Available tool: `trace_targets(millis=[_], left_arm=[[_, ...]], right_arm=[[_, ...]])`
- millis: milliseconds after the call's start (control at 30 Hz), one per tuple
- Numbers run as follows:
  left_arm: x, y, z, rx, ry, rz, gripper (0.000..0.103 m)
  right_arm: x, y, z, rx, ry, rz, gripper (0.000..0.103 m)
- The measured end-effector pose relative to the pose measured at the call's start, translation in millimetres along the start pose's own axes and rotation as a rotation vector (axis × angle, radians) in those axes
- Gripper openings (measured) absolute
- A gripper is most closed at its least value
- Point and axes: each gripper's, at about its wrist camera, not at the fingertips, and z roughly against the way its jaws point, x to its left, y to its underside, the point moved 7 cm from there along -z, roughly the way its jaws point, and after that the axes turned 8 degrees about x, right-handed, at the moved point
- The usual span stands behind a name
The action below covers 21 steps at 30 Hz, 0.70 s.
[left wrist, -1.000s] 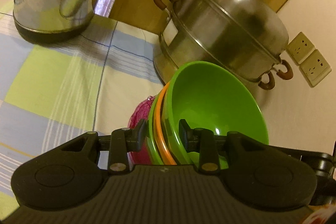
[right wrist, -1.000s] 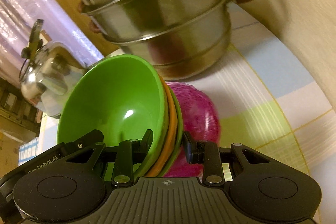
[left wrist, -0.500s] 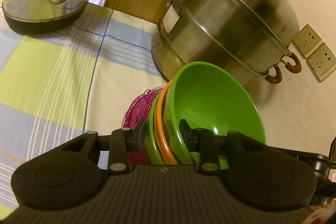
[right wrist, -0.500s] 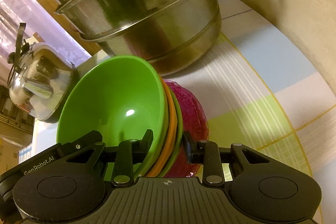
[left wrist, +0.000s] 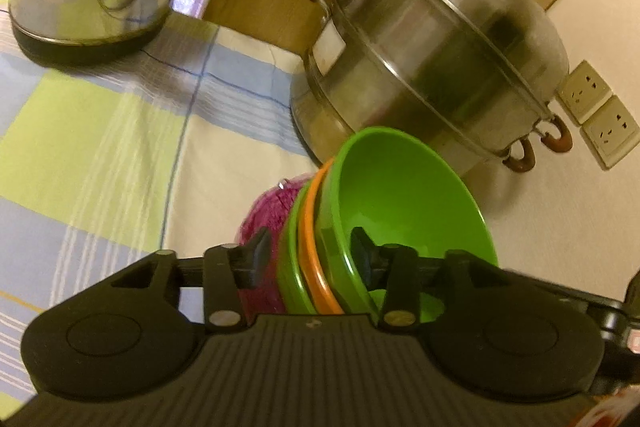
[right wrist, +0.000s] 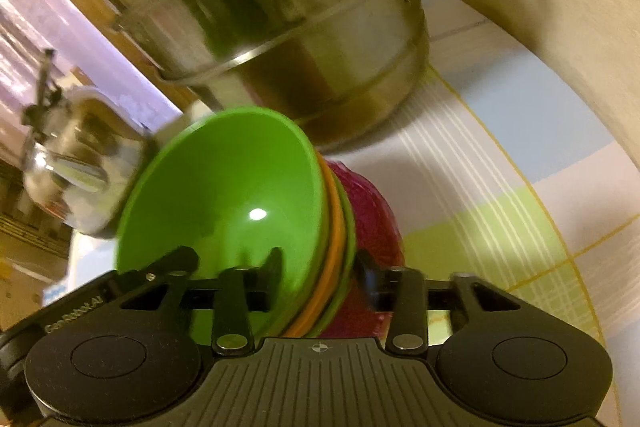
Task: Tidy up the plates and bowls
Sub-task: 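Lower the bowl stack onto the pink bowls and open both grippers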
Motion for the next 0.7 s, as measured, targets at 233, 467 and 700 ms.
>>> trace_targets(millis=[233,467,700], left_arm=[[4,-4,42,-0.082,-0.003,-0.006,0.076],[2,17,92,-0.165,-0.139,-0.12,0.091],[1,56,135,-0.186,-0.235,-0.189,0.097]], right_arm=[[5,8,35,-0.08,-0.033,0.017,0.073],[15,40,66,-0.13,0.007,0.085,0.081],[21,78,97,-0.156,0.062,0.151,0.085]])
